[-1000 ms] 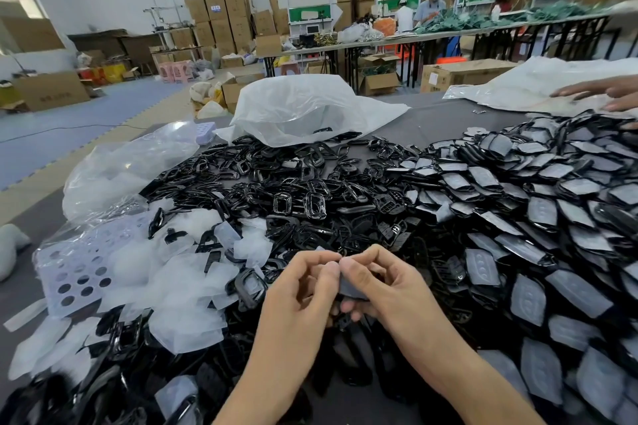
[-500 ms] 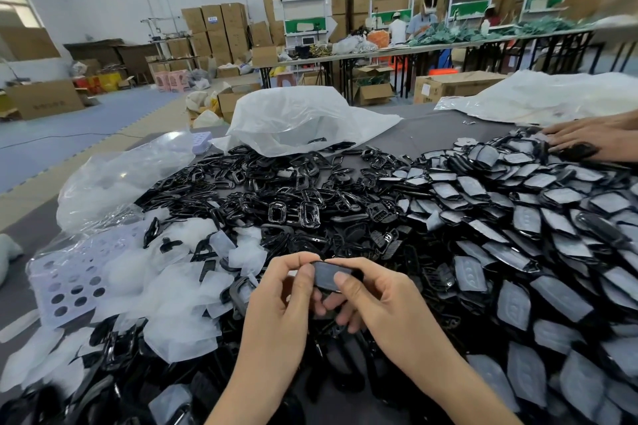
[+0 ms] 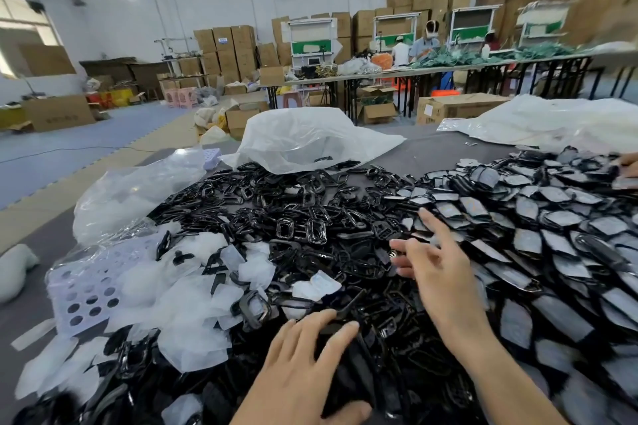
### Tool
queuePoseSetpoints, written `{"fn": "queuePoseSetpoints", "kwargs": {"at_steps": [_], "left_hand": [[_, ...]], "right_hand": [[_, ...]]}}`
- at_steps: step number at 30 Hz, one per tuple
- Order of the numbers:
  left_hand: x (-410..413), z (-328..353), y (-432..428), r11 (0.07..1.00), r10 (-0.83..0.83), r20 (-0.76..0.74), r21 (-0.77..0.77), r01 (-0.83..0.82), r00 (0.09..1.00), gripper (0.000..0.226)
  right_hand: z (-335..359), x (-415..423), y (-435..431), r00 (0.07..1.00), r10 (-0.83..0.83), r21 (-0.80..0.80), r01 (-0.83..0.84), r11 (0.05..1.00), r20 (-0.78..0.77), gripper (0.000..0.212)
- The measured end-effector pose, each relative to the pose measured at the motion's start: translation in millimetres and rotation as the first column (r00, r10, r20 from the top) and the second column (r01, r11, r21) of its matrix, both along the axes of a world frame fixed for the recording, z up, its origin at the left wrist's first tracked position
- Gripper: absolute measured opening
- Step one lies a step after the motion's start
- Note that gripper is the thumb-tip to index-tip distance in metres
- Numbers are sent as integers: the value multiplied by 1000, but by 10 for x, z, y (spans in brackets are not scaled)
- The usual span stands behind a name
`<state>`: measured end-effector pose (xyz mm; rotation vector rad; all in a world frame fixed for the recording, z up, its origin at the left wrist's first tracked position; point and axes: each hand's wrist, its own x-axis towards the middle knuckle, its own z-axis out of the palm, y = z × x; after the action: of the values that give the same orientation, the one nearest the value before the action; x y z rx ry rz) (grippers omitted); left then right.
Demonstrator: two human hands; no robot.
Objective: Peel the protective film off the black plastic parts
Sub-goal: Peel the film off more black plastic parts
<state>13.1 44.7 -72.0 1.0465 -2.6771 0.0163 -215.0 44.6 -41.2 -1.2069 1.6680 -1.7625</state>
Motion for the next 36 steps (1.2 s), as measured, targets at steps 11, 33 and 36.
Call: {"fn": "queuePoseSetpoints", "kwargs": {"at_steps": [11, 33, 36], "left_hand": [[-39, -32, -552, 892, 341, -131, -266, -365, 931, 62], [32, 79, -492, 962, 274, -548, 146, -232, 791, 10], [49, 92, -499, 957, 287, -608, 209, -200, 741, 18]], "right_hand": [[-438, 455, -18, 600, 310, 441, 79, 894, -737, 48], [-338, 498, 29, 721, 126, 188, 6, 982, -681, 19], [-282, 475, 29, 880, 59, 118, -3, 993, -472, 21]]}}
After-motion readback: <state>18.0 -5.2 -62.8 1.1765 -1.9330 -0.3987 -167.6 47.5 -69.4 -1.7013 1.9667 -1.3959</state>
